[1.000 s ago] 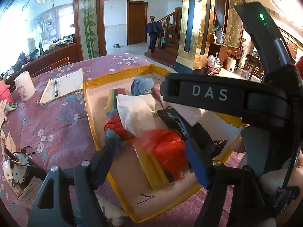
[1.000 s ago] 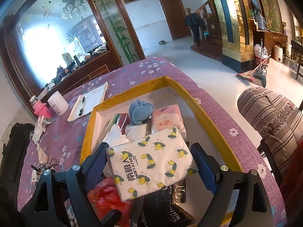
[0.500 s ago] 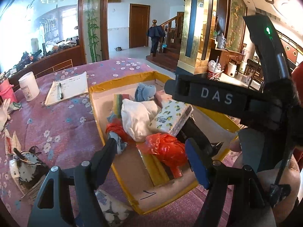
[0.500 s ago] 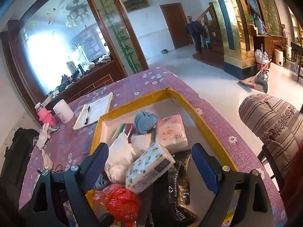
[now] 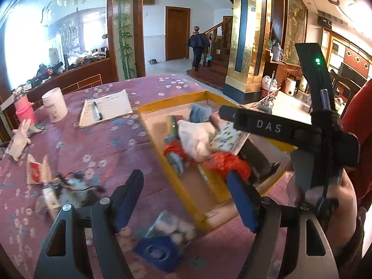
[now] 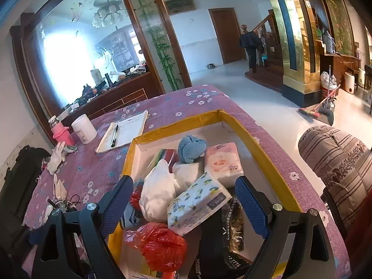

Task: Organize soft objects
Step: 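Withdraw both tools from the tray back over the table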

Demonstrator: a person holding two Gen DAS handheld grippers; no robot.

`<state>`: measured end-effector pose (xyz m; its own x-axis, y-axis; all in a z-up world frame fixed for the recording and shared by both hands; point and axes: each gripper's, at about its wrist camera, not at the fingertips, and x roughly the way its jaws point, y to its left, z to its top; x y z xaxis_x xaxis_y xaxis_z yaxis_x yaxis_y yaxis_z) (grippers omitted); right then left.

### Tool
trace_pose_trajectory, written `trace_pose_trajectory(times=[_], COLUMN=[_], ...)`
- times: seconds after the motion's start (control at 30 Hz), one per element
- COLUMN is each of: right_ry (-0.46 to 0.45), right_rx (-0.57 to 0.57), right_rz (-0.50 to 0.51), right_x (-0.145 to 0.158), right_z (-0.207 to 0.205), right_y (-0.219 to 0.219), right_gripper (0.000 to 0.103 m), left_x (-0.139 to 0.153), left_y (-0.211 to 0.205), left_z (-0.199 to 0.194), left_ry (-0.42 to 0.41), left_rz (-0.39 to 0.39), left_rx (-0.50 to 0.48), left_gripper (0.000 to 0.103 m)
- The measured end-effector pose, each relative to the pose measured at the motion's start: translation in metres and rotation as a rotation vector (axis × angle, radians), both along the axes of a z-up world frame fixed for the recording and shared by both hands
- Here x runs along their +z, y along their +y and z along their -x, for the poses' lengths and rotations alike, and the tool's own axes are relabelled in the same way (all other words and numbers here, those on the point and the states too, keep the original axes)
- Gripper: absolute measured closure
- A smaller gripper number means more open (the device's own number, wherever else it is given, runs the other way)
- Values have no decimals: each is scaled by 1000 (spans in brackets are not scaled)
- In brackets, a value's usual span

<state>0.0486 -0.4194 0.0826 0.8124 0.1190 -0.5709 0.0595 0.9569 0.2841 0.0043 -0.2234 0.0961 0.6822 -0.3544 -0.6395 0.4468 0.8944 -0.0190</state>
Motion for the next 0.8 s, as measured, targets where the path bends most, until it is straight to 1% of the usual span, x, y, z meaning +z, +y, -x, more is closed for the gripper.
trace_pose_trajectory(times=[0.07, 0.17, 0.33, 0.47, 0.53, 0.6, 0.67, 0.7, 0.73, 0.8], right_ry=[-2, -5, -13, -14, -7, -2, 1, 3, 4, 6], right_rx=[9, 24, 52, 74, 79, 84, 86, 89, 92, 96], right_rz=[9, 19, 40, 58, 67, 76, 87, 90, 89, 84], right_x=[0, 0, 0, -2, -4, -5, -6, -7, -7, -8], right_z=[1, 1, 2, 2, 1, 0, 0, 0, 0, 0], right_y=[4, 9, 19, 29, 33, 36, 39, 40, 41, 41], right_gripper=[11, 11, 11, 11, 11, 11, 11, 11, 11, 11], left_x=[0, -1, -5, -12, -19, -31, -42, -47, -50, -51], left_y=[15, 40, 101, 157, 188, 212, 226, 229, 231, 229], left_z=[5, 8, 1, -21, -39, -55, -65, -69, -71, -71], left_ry=[-13, -25, -27, 17, 68, 149, 212, 240, 256, 249], left_rz=[-19, -22, 8, 49, 98, 162, 225, 245, 257, 256], left_rx=[13, 40, 142, 262, 339, 417, 445, 458, 460, 450], left_gripper=[30, 30, 29, 25, 24, 24, 24, 24, 24, 24])
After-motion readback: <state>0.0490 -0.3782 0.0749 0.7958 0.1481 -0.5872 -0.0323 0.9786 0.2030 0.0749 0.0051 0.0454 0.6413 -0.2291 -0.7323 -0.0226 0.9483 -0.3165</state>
